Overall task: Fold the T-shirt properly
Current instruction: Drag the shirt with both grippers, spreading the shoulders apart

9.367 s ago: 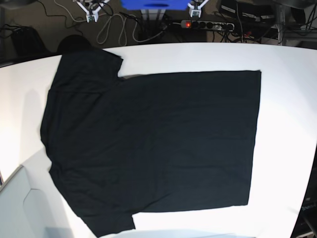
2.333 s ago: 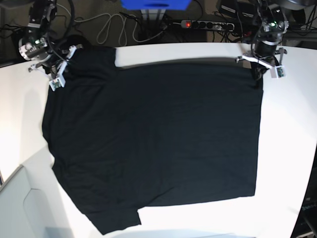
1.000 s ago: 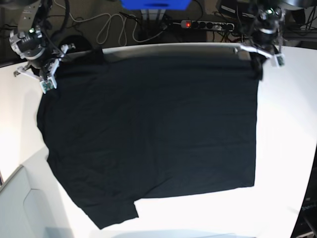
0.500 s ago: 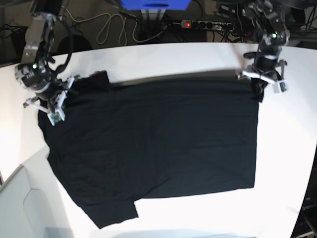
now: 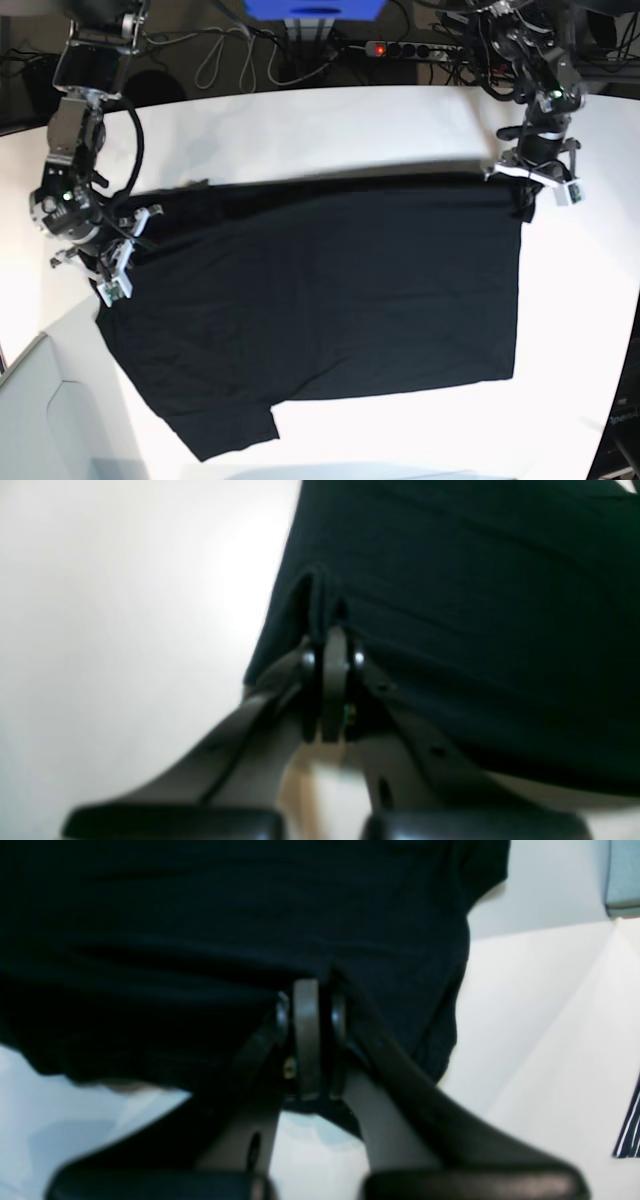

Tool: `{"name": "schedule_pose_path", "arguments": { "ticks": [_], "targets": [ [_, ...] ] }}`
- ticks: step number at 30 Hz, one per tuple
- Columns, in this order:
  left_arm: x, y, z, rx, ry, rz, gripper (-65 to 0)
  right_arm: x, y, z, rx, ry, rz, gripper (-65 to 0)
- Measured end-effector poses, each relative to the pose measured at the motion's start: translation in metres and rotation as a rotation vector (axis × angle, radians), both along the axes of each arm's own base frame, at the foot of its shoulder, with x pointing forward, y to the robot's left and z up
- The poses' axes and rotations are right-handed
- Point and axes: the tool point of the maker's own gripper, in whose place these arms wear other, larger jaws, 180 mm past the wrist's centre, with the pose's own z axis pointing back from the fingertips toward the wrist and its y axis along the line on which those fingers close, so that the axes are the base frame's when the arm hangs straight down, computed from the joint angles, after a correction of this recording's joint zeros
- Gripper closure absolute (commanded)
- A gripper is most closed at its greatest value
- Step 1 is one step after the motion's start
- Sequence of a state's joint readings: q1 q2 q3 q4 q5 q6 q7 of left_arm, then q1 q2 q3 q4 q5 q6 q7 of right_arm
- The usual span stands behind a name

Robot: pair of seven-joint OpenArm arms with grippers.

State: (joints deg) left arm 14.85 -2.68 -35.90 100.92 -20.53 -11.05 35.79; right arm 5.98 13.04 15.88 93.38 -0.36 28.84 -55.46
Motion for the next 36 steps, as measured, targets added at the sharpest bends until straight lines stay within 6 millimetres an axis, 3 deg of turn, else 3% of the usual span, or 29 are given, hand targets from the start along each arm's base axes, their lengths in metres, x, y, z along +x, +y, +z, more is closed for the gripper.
{"name": "schedule_pose_path", "arguments": {
  "ticks": [6,12,19,24,26,28,33,36],
  "targets": [
    [0.009,0.004,0.004,0.003,-0.016,-0.006,0.0,0.014,-0.002,-0.007,0.029,0.023,-0.014,-0.5],
    [0.026,0.007,0.017,0.016,-0.062,-0.007,0.0,0.034,-0.003,0.001,0.046,0.001,-0.022,-0.5],
    [0.039,0.008,0.023,0.012,-0.091,-0.006,0.0,0.039,0.010,0.003,0.032,0.001,0.023,-0.5],
    [0.041,0.008,0.010,-0.016,-0.064,0.006,0.0,0.039,0.010,0.003,0.030,0.002,0.026,-0.7],
    [0.041,0.009,0.006,-0.026,-0.057,0.010,0.0,0.039,0.010,0.003,0.030,0.003,0.026,-3.0],
    [0.043,0.008,0.006,-0.031,-0.057,0.011,-0.9,0.040,0.011,0.004,0.030,0.000,0.027,-9.4],
    [0.046,0.005,0.002,-0.051,0.001,-0.002,-26.3,0.040,0.006,0.004,0.011,0.003,0.033,-30.9],
    [0.048,0.004,0.006,-0.052,-0.006,-0.007,-40.5,0.040,0.007,0.005,0.006,0.002,0.039,-34.4]
  ]
}}
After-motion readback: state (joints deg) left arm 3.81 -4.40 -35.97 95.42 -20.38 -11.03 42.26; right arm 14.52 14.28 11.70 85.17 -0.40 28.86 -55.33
